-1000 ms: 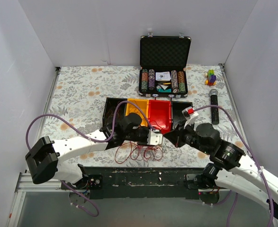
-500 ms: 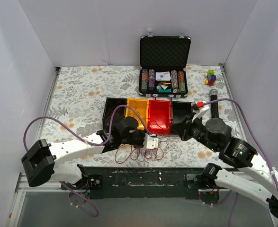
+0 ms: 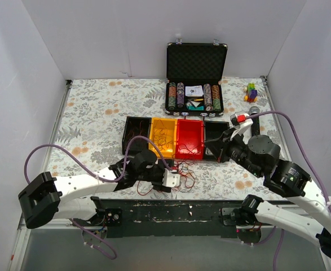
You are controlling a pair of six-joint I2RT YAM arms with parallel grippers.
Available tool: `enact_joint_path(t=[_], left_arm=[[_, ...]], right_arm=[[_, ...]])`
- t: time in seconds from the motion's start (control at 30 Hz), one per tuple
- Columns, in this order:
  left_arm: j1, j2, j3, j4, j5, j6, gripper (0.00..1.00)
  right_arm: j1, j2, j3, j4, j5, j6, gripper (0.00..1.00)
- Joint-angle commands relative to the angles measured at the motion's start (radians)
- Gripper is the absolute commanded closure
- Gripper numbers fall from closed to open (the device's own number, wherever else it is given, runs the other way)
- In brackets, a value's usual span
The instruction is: Untangle the cables
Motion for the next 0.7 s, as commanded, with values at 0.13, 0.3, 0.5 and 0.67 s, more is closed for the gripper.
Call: enact_joint_path(t=[0.13,0.3,0.5,0.67], left_arm=[[-0.001,-0.058,-0.108,-0.073,0.002,0.045,0.33],[0.0,-0.071,-0.122,-0.084,-0.023,0.088,0.28],[0.002,-0.134,-0.104,0.112,-0.191,0.007,0.18],[-0.001,-0.303,-0.104,0.262,-0.126,-0.03,0.16]], right_arm=[[-0.001,0.001,0.179,0.077,0.086,-0.069,0.99],[-0.001,0.041,0.269,0.094,0.127,-0.133,0.99],[-0.001,0.055,0.255,0.101,0.104,-0.12,0.99],[-0.001,0.049,0.196,0.097,0.09,-0.089,0.99]])
